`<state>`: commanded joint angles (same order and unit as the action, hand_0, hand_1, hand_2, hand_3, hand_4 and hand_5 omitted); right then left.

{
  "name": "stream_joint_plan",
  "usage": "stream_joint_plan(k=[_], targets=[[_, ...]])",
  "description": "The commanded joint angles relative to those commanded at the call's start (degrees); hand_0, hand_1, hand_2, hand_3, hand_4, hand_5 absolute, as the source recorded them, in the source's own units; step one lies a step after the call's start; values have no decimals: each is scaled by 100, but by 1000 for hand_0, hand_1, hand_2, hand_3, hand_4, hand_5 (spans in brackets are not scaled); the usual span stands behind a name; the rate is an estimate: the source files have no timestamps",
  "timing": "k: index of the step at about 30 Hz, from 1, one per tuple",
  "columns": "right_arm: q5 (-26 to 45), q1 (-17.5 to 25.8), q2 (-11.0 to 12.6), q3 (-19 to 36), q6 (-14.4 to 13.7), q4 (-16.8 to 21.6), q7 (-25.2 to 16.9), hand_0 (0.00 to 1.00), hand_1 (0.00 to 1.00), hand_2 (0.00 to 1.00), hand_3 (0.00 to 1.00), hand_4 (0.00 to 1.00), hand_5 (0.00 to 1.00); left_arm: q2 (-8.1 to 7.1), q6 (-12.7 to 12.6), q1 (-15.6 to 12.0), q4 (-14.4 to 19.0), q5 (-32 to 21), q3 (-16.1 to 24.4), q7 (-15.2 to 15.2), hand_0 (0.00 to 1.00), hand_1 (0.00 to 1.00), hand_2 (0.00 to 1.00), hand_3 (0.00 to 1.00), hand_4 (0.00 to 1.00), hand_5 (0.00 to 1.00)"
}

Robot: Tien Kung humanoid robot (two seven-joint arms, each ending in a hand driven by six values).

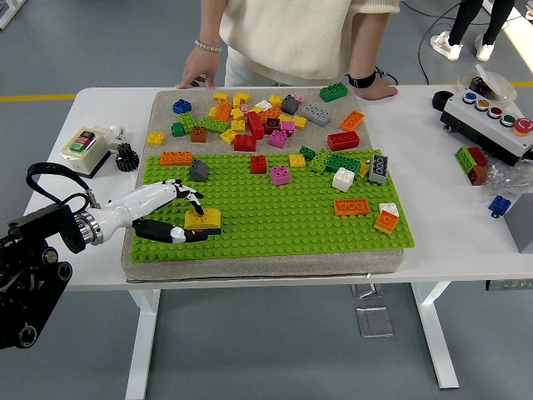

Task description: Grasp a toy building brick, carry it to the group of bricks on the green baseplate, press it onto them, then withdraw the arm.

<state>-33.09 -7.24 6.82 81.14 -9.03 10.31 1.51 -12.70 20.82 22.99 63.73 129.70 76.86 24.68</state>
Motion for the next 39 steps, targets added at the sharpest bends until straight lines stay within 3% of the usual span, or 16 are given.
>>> stream_joint_plan(k=[39], targets=[[34, -8, 15, 12, 25, 0, -4, 729, 658, 706, 587, 918, 499, 162, -251, 82, -443, 30, -46, -25, 998, 923, 877, 621, 998, 781]])
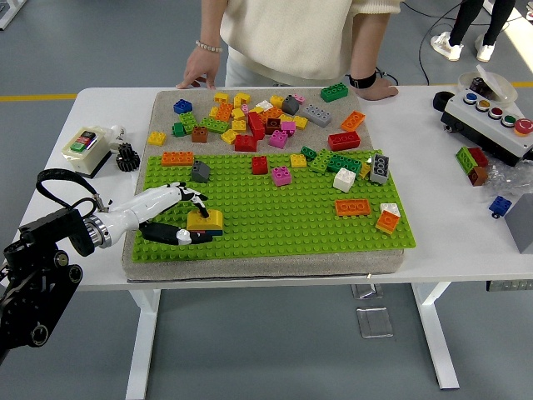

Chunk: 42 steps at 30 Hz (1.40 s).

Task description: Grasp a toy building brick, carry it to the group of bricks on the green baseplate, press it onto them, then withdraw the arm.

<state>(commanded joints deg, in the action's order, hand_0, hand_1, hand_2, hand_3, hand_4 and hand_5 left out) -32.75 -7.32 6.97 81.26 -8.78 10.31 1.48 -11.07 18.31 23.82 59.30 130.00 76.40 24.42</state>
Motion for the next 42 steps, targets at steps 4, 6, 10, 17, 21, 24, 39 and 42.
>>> stream_joint_plan(k=[4, 6, 10, 17, 21, 24, 39, 42], targets=[[5, -2, 1, 0, -2, 0, -2, 729, 658, 706, 587, 918, 499, -18, -13, 1, 0, 0, 34, 1, 998, 923, 877, 621, 998, 781], [8, -2, 1, -4, -4, 0, -7, 729, 657, 706, 587, 918, 499, -29, -21, -9, 7, 0, 53, 1, 998, 918, 875, 617, 998, 775], [8, 1, -3, -11, -10, 0, -16, 729, 657, 706, 587, 918, 499, -49, -31, -40, 23, 0, 85, 1, 998, 918, 875, 617, 998, 775], [9, 14, -9, -25, -17, 0, -21, 729, 657, 706, 586, 918, 499, -62, -35, -90, 30, 0, 70, -2, 998, 917, 872, 614, 998, 772], [14, 16, -11, -33, -17, 0, -19, 729, 657, 706, 588, 918, 500, -41, -23, -112, 16, 0, 29, -9, 998, 916, 870, 612, 998, 765], [16, 12, -12, -33, -21, 0, -20, 730, 657, 706, 588, 918, 500, -40, -8, -121, 26, 0, 12, -6, 998, 915, 869, 612, 998, 765], [20, 18, -11, -19, -16, 0, -29, 729, 658, 706, 589, 918, 500, -99, 188, -214, 778, -628, 335, -85, 998, 886, 828, 604, 998, 746], [26, 16, -9, -17, -14, 0, -21, 729, 657, 706, 590, 918, 500, -111, 203, -201, 856, -726, 348, -106, 998, 866, 820, 608, 998, 742]])
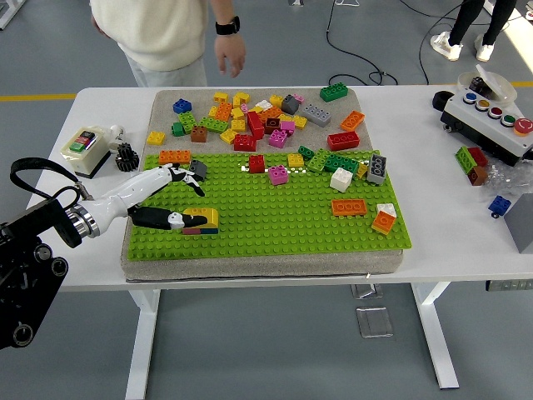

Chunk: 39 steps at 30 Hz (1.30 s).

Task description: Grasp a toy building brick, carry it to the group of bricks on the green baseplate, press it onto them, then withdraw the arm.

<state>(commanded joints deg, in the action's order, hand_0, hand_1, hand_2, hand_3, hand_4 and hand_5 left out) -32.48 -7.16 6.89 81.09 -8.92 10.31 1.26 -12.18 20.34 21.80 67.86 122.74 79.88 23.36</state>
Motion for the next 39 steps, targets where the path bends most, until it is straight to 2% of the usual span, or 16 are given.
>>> stream_joint_plan(k=[5, 6, 11, 12, 21, 26, 39], targets=[[15, -17, 2, 11, -3, 0, 17, 729, 657, 706, 590, 918, 500, -11, -18, 51, 40, -223, -21, -56, 998, 866, 820, 608, 998, 742], [20, -21, 2, 9, -2, 0, 21, 731, 657, 706, 590, 918, 500, -15, -34, 62, 48, -291, -27, -64, 998, 833, 791, 691, 998, 738], [30, -35, 0, 13, -2, 0, 57, 731, 657, 706, 590, 918, 500, -51, -198, 166, 142, -788, -12, -87, 998, 833, 791, 691, 998, 738], [31, -39, -1, 11, -4, 0, 62, 730, 657, 706, 590, 919, 500, -62, -217, 190, 159, -863, -1, -90, 987, 805, 777, 791, 998, 712], [14, -38, -26, -27, 6, 0, 109, 729, 657, 706, 590, 919, 500, -150, -269, 334, 327, -1452, 101, -131, 973, 802, 777, 804, 998, 701], [10, -57, -48, -60, -9, 0, 110, 729, 657, 706, 590, 918, 500, -195, -247, 332, 375, -1581, 141, -152, 967, 802, 777, 808, 998, 702], [-32, -47, -116, -148, -82, 0, 128, 729, 657, 706, 589, 918, 500, -341, -93, 127, 467, -2001, 270, -268, 965, 806, 780, 813, 998, 680]])
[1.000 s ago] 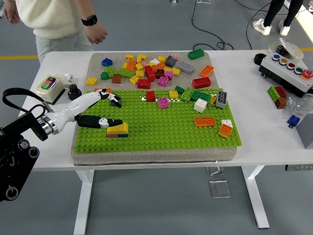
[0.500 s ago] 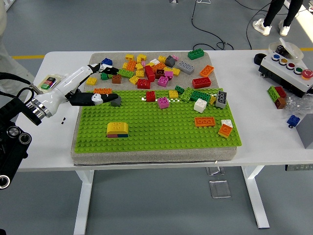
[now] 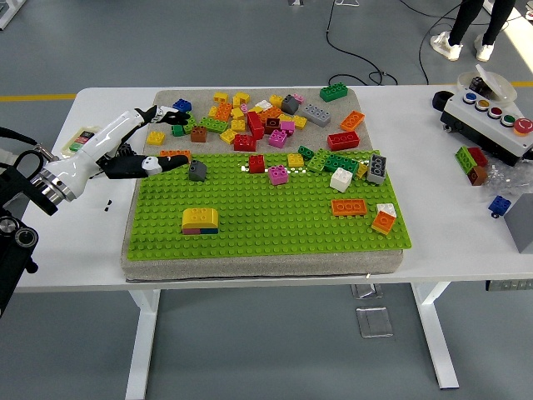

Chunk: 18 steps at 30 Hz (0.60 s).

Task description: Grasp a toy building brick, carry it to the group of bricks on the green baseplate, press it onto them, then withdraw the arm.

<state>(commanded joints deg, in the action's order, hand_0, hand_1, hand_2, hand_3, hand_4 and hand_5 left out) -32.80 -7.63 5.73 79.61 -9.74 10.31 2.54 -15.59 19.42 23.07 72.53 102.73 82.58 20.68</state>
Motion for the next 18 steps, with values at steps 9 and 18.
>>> stream_joint_plan(k=[9, 18], targets=[[-13, 47, -40, 45, -19, 0, 11, 729, 657, 705, 589, 917, 501, -53, 134, -51, 65, -327, 72, -104, 966, 820, 789, 818, 998, 664], [-3, 48, -52, 86, -96, 0, 36, 728, 657, 706, 588, 917, 501, -157, 246, -93, 92, -1050, 264, -219, 961, 837, 808, 832, 998, 668]])
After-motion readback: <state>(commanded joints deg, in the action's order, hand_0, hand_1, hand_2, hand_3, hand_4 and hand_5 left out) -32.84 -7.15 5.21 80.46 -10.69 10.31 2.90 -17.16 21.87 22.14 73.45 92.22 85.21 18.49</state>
